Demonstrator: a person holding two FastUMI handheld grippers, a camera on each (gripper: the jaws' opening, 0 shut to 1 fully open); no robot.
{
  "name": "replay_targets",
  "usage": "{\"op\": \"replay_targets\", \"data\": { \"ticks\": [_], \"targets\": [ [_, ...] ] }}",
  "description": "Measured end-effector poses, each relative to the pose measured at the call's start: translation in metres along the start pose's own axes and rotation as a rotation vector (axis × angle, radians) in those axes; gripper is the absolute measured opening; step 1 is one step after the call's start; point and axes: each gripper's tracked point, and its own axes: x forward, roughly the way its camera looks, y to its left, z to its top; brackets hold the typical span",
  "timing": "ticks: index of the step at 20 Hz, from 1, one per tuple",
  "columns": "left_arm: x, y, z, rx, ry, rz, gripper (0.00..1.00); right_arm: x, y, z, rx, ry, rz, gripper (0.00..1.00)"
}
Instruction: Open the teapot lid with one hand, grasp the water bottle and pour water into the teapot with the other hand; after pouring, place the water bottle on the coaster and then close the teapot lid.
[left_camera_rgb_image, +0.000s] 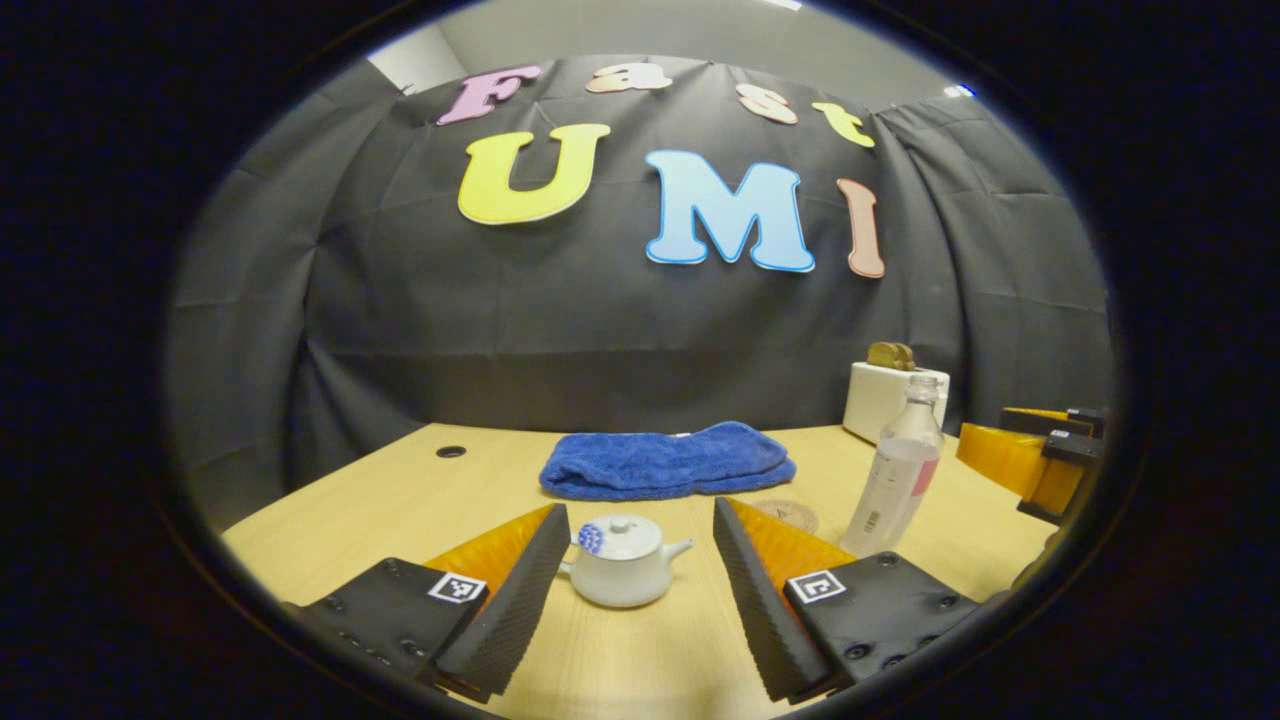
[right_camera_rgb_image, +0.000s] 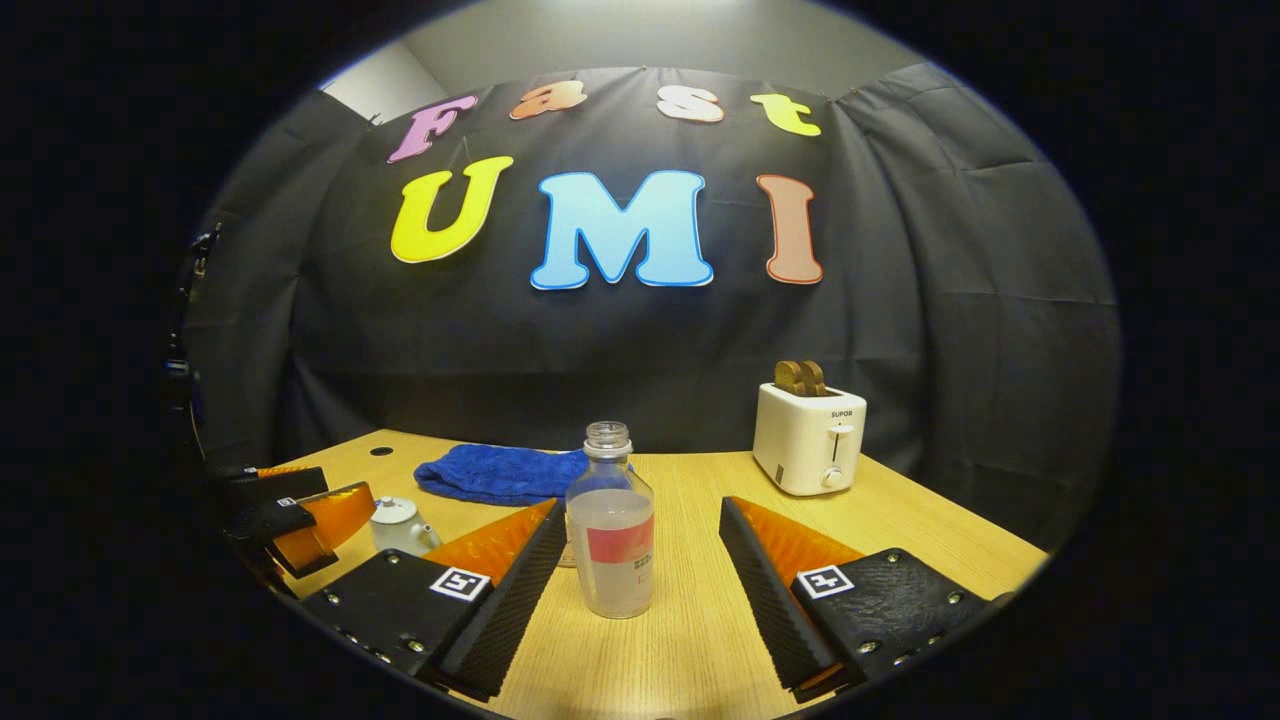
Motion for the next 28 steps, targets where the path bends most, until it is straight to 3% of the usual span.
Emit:
{"op": "replay_targets", "data": {
  "ticks": [14,16,18,21,28],
  "targets": [
    [0.071,0.019,-0.019,0.000,0.039,0.000,0.91,0.018,0.003,-0.015,0.006,0.043,0.008,0.96],
    [0.076,0.023,-0.024,0.002,0.048,0.004,0.84,0.021,0.002,-0.019,0.014,0.058,0.007,0.96],
    [0.078,0.021,-0.026,0.005,0.054,-0.006,0.83,0.023,-0.001,-0.024,0.019,0.069,0.000,0.96],
    [0.081,0.019,-0.032,0.008,0.065,-0.009,0.65,0.025,-0.006,-0.027,0.028,0.077,-0.010,0.96],
    [0.085,0.018,-0.041,0.027,0.089,-0.006,0.65,0.025,-0.014,-0.032,0.047,0.088,-0.031,0.96]
  ]
}}
